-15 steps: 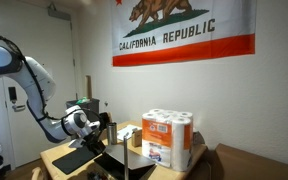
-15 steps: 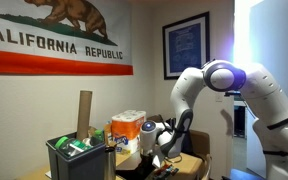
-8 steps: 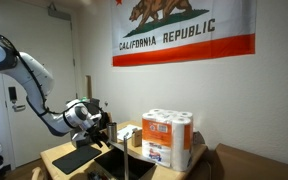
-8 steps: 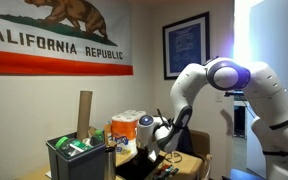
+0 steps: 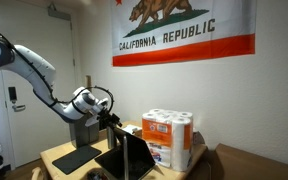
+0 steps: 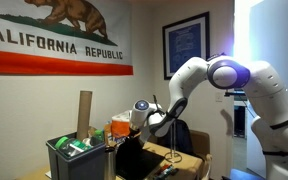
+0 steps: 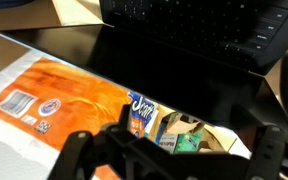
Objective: Open the laptop
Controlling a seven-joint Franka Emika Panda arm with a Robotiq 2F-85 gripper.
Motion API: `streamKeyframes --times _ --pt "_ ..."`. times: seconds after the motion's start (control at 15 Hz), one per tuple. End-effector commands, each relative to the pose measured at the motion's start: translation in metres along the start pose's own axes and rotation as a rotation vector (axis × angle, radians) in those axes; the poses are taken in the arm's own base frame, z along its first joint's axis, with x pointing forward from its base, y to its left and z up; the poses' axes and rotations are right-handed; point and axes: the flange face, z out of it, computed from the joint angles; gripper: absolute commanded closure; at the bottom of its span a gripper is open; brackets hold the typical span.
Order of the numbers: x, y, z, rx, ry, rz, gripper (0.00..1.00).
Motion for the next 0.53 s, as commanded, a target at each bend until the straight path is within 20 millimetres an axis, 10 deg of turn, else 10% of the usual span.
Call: streamKeyframes --times 0.0,0.47 --pt "0.029 0.017 -0.012 -0.034 0.057 -0.015 0.0" --pt "0.043 0.015 -0.011 -0.043 0.08 -0.031 0.0"
